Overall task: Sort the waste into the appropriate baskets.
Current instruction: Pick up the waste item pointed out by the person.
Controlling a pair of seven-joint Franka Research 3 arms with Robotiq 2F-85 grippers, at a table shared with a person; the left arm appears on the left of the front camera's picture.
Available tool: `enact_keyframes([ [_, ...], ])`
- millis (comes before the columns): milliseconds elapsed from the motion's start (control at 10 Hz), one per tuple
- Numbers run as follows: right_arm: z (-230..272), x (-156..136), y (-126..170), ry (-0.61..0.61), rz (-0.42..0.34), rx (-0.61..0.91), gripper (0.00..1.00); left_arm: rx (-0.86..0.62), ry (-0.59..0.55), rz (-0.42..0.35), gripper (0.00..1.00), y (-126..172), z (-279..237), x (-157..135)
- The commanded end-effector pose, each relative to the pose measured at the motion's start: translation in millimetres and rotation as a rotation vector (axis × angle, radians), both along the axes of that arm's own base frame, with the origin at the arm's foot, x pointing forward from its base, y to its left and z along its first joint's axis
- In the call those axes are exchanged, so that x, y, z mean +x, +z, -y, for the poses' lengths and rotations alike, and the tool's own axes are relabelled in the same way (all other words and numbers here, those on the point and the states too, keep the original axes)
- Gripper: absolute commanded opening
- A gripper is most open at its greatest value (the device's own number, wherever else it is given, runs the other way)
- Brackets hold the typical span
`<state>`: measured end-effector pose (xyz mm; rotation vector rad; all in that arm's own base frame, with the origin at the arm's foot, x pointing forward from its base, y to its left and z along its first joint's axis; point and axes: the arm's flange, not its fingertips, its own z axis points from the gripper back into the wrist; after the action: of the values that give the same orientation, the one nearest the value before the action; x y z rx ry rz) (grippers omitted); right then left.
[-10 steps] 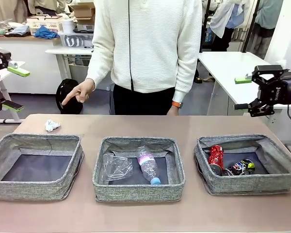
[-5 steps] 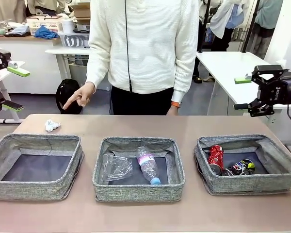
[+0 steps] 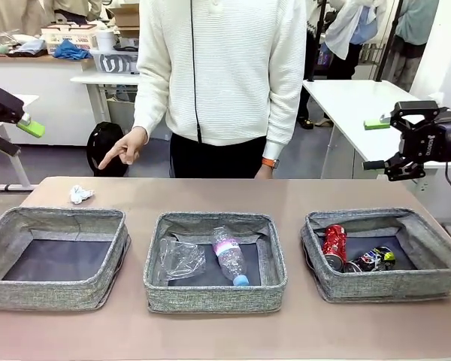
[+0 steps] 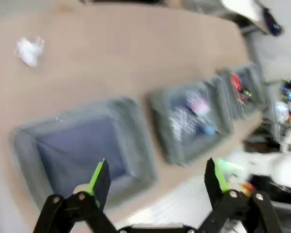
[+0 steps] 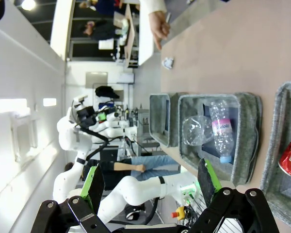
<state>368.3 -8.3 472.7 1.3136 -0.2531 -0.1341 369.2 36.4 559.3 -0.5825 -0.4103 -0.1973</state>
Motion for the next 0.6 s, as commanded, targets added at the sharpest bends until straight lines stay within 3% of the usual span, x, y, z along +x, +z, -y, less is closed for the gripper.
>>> enact_keyframes([
  [0, -3.2, 3.8, 4.2, -0.015, -0.009, 0.017, 1.00, 0.555, 0.317, 0.397, 1.00, -35.7, 5.7, 13.0],
  [100, -3.2, 3.8, 4.2, -0.015, -0.009, 0.017, 1.00, 0.599, 0.318, 0.426, 1.00, -42.5, 6.9, 17.4],
  [200, -3.2, 3.8, 4.2, -0.015, -0.009, 0.017, 1.00, 0.506, 0.323, 0.380, 1.00, -46.3, 11.5, 20.1],
  [300, -3.2, 3.8, 4.2, -0.015, -0.009, 0.017, 1.00, 0.251, 0.056, 0.210, 1.00, -13.8, -1.1, 16.4],
  [500, -3.2, 3.8, 4.2, -0.015, -0.009, 0.017, 1.00, 0.251, 0.056, 0.210, 1.00, -13.8, -1.1, 16.4],
])
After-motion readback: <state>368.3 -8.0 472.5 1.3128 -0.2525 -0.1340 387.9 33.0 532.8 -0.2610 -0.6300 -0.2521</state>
